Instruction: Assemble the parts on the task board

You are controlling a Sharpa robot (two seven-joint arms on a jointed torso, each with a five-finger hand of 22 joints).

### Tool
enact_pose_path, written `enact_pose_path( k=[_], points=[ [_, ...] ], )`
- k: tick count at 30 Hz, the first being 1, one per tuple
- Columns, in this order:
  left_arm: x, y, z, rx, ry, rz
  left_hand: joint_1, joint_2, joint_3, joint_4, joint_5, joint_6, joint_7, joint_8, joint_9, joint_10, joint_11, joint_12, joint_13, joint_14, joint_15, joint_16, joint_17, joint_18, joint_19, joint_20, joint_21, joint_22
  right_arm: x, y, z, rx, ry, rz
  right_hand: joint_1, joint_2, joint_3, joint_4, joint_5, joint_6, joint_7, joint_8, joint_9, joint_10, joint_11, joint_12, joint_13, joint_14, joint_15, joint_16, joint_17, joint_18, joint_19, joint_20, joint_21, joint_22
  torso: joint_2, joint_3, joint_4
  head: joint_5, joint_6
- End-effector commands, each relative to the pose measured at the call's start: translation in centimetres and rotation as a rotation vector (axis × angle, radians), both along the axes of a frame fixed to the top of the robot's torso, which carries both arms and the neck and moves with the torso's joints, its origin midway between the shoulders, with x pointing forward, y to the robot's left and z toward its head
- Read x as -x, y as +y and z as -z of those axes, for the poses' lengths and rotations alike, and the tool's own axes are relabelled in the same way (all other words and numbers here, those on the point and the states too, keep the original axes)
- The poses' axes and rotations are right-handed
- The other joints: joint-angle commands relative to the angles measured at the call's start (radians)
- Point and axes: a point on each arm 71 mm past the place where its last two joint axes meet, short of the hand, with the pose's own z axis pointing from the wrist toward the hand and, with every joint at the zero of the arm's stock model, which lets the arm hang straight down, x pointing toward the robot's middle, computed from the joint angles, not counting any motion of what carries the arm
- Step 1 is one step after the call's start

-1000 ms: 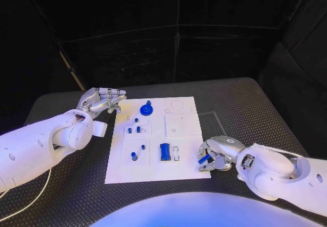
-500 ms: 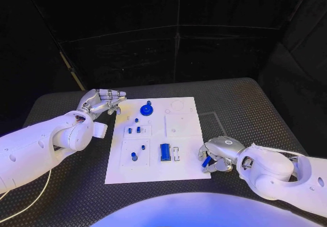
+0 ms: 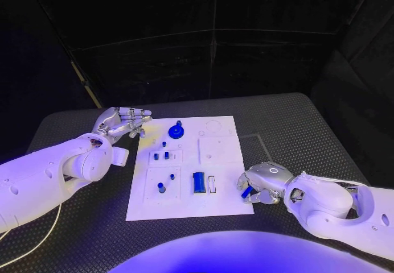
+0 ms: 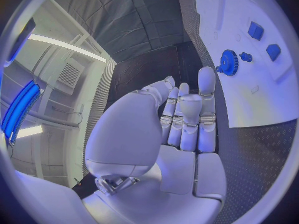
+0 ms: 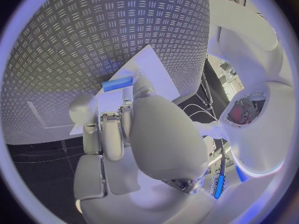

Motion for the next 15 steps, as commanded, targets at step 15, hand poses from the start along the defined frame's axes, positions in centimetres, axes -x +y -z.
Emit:
enact_pose_path(
  k=[15],
  points=[
    [0.02, -0.07, -0.12, 0.008, 0.0, 0.009, 0.001, 0.009, 0.0, -0.005, -0.003, -0.006, 0.002, 0.005, 0.0, -0.008, 0.001, 0.006, -0.001, -0.008, 0.0, -0.001, -0.001, 0.021, -0.005, 0.002, -0.003, -0.002, 0.0, -0.23, 0.33, 0.062, -0.012, -0.025, 0.083, -0.037, 0.303, -0.059, 0.023, 0.123, -0.011, -0.094, -0.064, 0.005, -0.015, 0.007, -0.072, 0.081, -0.005, -0.008, 0.137, -0.001, -0.017, -0.015, 0.011, 0.011, -0.001, 0.0, 0.0012, 0.0, -0.003]
  ],
)
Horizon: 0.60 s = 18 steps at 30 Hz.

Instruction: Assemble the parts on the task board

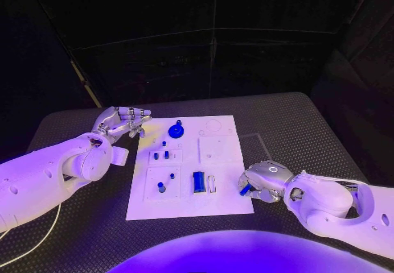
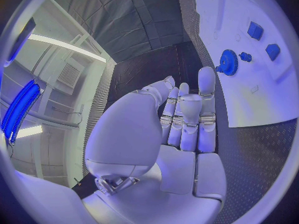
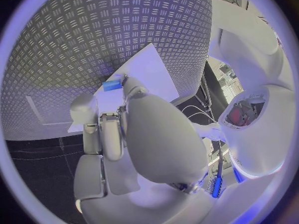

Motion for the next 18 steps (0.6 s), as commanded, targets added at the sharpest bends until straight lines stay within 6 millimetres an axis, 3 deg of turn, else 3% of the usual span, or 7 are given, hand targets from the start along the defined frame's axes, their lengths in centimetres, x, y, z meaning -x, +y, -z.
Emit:
enact_pose_path(
  k=[1, 6, 18],
  points=[
    [0.0, -0.1, -0.1, 0.008, -0.001, 0.009, 0.001, 0.009, 0.0, -0.005, -0.003, -0.006, 0.002, 0.005, 0.0, -0.008, 0.001, 0.006, -0.001, -0.008, 0.0, -0.001, -0.001, 0.021, -0.005, 0.002, -0.003, -0.002, 0.1, -0.3, 0.5, 0.049, 0.01, -0.007, -0.008, -0.026, 0.082, -0.004, 0.006, 0.034, -0.006, -0.031, -0.017, 0.006, -0.016, 0.003, -0.072, 0.083, -0.009, -0.004, 0.137, -0.001, -0.008, -0.005, 0.011, 0.006, -0.001, -0.0006, 0.0004, 0.001, -0.001],
    [0.0, -0.1, -0.1, 0.008, -0.001, 0.009, 0.001, 0.009, 0.0, -0.005, -0.003, -0.006, 0.002, 0.005, 0.0, -0.008, 0.001, 0.006, -0.001, -0.008, 0.0, -0.001, -0.001, 0.021, -0.005, 0.002, -0.003, -0.002, 0.0, -0.2, 0.5, 0.055, 0.007, -0.012, -0.075, -0.071, 0.224, -0.032, 0.003, 0.086, -0.014, -0.076, -0.036, 0.008, -0.021, 0.006, -0.071, 0.083, -0.015, -0.004, 0.139, 0.0, -0.014, -0.01, 0.02, 0.013, 0.0, -0.0003, 0.0004, 0.002, -0.002],
    [0.0, -0.2, -0.1, 0.009, 0.0, 0.01, 0.001, 0.009, 0.0, -0.005, -0.003, -0.006, 0.002, 0.005, 0.0, -0.008, 0.001, 0.006, -0.001, -0.008, 0.0, -0.001, -0.001, 0.021, -0.005, 0.002, -0.003, -0.002, -0.2, 0.8, 0.8, 0.056, -0.019, -0.053, -0.124, -0.088, 0.306, -0.079, -0.001, 0.116, -0.021, -0.1, -0.046, 0.007, -0.025, 0.008, -0.07, 0.085, -0.018, 0.0, 0.147, 0.0, -0.017, -0.012, 0.024, 0.017, 0.0, -0.0003, 0.0017, 0.005, -0.001]
  ],
)
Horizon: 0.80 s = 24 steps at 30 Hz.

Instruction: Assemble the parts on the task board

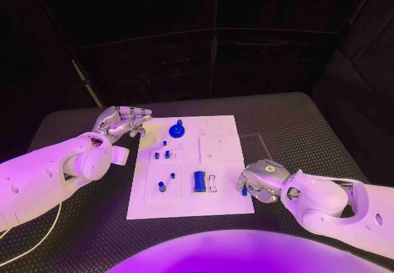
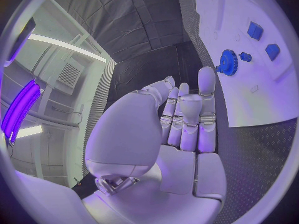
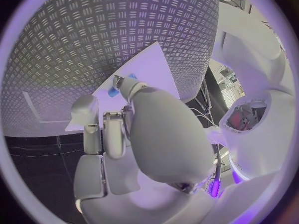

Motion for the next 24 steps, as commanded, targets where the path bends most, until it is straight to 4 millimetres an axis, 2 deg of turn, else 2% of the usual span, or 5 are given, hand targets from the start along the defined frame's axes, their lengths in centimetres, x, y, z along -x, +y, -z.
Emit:
enact_pose_path(
  k=[1, 6, 11, 19, 24],
  points=[
    [0.0, -0.1, -0.1, 0.009, -0.002, 0.009, 0.001, 0.009, 0.0, -0.005, -0.003, -0.006, 0.002, 0.005, 0.0, -0.008, 0.001, 0.006, -0.001, -0.008, 0.0, -0.001, -0.002, 0.021, -0.005, 0.002, -0.003, -0.002, 0.2, 0.3, 0.4, 0.038, 0.001, -0.034, -0.012, 0.0, 0.01, -0.005, -0.006, 0.004, -0.001, -0.006, -0.003, -0.008, 0.001, 0.005, 0.05, 0.084, -0.001, 0.0, 0.148, 0.0, -0.006, -0.001, 0.003, 0.0, 0.001, 0.0002, 0.0, 0.002, 0.001],
    [0.0, -0.2, -0.1, 0.01, -0.001, 0.011, 0.001, 0.009, 0.0, -0.005, -0.003, -0.006, 0.002, 0.005, 0.0, -0.008, 0.001, 0.006, -0.001, -0.008, 0.0, -0.001, -0.002, 0.021, -0.005, 0.002, -0.003, -0.002, 0.1, 1.1, 0.4, 0.031, -0.026, -0.058, -0.024, -0.004, 0.026, -0.019, -0.007, -0.001, -0.004, -0.018, -0.007, -0.008, -0.002, 0.007, 0.051, 0.084, -0.002, 0.002, 0.151, 0.001, -0.009, -0.002, 0.003, -0.002, 0.001, -0.0001, 0.0012, 0.004, 0.0],
    [0.0, -0.2, -0.1, 0.01, 0.0, 0.012, 0.001, 0.009, 0.0, -0.005, -0.003, -0.006, 0.002, 0.005, 0.0, -0.008, 0.001, 0.006, -0.001, -0.008, 0.0, -0.001, -0.002, 0.021, -0.005, 0.002, -0.003, -0.002, 0.1, 1.5, 0.1, 0.025, -0.064, -0.062, -0.042, -0.011, 0.053, -0.046, -0.008, -0.016, -0.018, -0.043, -0.015, -0.007, -0.023, 0.008, 0.052, 0.085, -0.017, 0.003, 0.155, 0.002, -0.012, -0.01, 0.004, -0.001, 0.0, -0.0002, -0.0006, 0.007, 0.0],
    [0.0, -0.2, -0.1, 0.011, 0.002, 0.016, 0.001, 0.009, 0.0, -0.005, -0.003, -0.006, 0.002, 0.005, 0.0, -0.008, 0.001, 0.006, -0.001, -0.008, 0.0, -0.001, -0.002, 0.021, -0.005, 0.002, -0.003, -0.002, 0.0, 1.8, -0.2, 0.016, -0.104, -0.059, -0.06, -0.015, 0.078, -0.073, -0.011, -0.037, -0.032, -0.067, -0.023, -0.006, -0.037, 0.011, 0.054, 0.086, -0.029, 0.005, 0.158, 0.002, -0.014, -0.02, 0.005, -0.001, 0.001, 0.0001, -0.001, 0.009, 0.0],
    [0.0, -0.2, -0.1, 0.01, 0.003, 0.015, 0.001, 0.009, 0.0, -0.005, -0.003, -0.006, 0.002, 0.005, 0.0, -0.008, 0.001, 0.006, -0.001, -0.008, 0.0, -0.001, -0.002, 0.021, -0.005, 0.002, -0.003, -0.002, 0.0, 1.9, -0.4, 0.006, -0.132, -0.054, -0.074, -0.022, 0.107, -0.105, -0.014, -0.095, -0.05, -0.086, -0.038, -0.014, -0.049, 0.002, 0.046, 0.086, -0.039, 0.004, 0.158, 0.003, -0.019, -0.028, 0.004, -0.006, -0.001, -0.0003, -0.0012, 0.008, 0.0]
  ],
)
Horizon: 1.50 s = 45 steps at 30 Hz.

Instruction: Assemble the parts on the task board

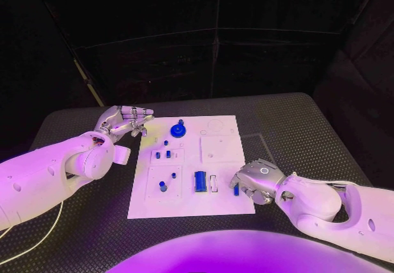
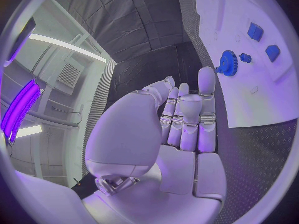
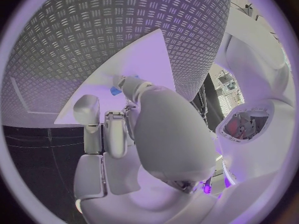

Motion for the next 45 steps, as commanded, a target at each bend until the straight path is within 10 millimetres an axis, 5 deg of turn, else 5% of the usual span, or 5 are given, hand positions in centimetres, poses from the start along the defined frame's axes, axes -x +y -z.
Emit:
enact_pose_path(
  k=[1, 19, 25, 32, 45],
  points=[
    [0.0, -0.1, -0.1, 0.009, 0.001, 0.011, 0.001, 0.009, 0.0, -0.005, -0.003, -0.006, 0.002, 0.005, 0.0, -0.008, 0.001, 0.006, -0.001, -0.008, 0.0, -0.001, -0.002, 0.021, -0.005, 0.002, -0.003, -0.002, -0.1, 0.1, -0.5, -0.012, -0.06, 0.003, -0.013, -0.004, 0.017, -0.015, -0.006, -0.027, -0.009, -0.003, -0.007, -0.004, -0.01, -0.003, 0.044, 0.086, -0.01, 0.004, 0.158, 0.003, 0.0, -0.011, 0.005, -0.001, -0.001, -0.0003, -0.0001, 0.0, 0.0],
    [0.0, -0.1, 0.0, 0.009, 0.004, 0.014, 0.002, 0.01, 0.001, -0.007, -0.003, -0.007, 0.002, 0.005, 0.0, -0.009, 0.001, 0.007, -0.001, -0.008, 0.0, 0.0, -0.001, 0.021, -0.005, 0.002, -0.003, -0.002, -0.2, -0.1, -2.9, -0.2, -0.196, 0.059, -0.075, -0.012, 0.025, -0.02, -0.069, -0.061, -0.021, 0.0, -0.019, -0.001, -0.023, 0.0, 0.043, 0.087, -0.025, 0.007, 0.166, -0.001, 0.01, -0.017, 0.012, 0.015, -0.001, 0.0002, 0.0005, -0.004, 0.01],
    [0.0, -0.1, 0.0, 0.009, 0.006, 0.014, 0.002, 0.01, 0.001, -0.007, -0.003, -0.007, 0.002, 0.005, 0.0, -0.009, 0.001, 0.007, -0.001, -0.008, 0.0, 0.0, -0.001, 0.021, -0.005, 0.002, -0.003, -0.002, -1.0, -1.7, -3.0, -0.268, -0.128, 0.254, -0.305, -0.045, -0.202, 0.139, 0.017, 0.023, 0.064, 0.052, 0.002, 0.011, 0.057, 0.011, 0.048, 0.086, 0.037, 0.005, 0.162, -0.014, 0.034, 0.024, 0.001, 0.023, 0.0, -0.0011, 0.0009, -0.003, 0.01],
    [0.0, -0.1, 0.0, 0.008, 0.007, 0.014, 0.002, 0.01, 0.001, -0.007, -0.003, -0.007, 0.002, 0.005, 0.0, -0.009, 0.001, 0.007, -0.001, -0.008, 0.0, 0.0, -0.001, 0.021, -0.005, 0.002, -0.003, -0.002, -1.3, -3.0, -2.0, -0.212, -0.011, 0.428, -0.285, 0.027, -0.617, 0.32, 0.075, 0.042, 0.046, 0.152, 0.033, 0.002, 0.047, -0.016, 0.022, 0.081, 0.033, -0.006, 0.143, -0.002, 0.051, 0.03, -0.022, 0.005, 0.001, -0.001, 0.0001, -0.002, 0.007],
    [0.0, -0.1, 0.0, 0.009, 0.01, 0.016, 0.002, 0.011, 0.001, -0.007, -0.003, -0.008, 0.002, 0.005, 0.0, -0.01, 0.001, 0.008, -0.001, -0.008, 0.0, -0.001, -0.003, 0.021, -0.005, 0.002, -0.004, -0.002, -1.2, -3.3, -1.0, -0.155, 0.097, 0.545, -0.336, 0.063, -0.722, 0.326, 0.045, 0.078, 0.025, 0.23, 0.07, 0.008, 0.028, -0.024, 0.018, 0.083, 0.017, -0.004, 0.15, -0.005, 0.062, 0.022, -0.026, 0.006, -0.001, -0.002, -0.0003, -0.003, 0.0]
  ],
)
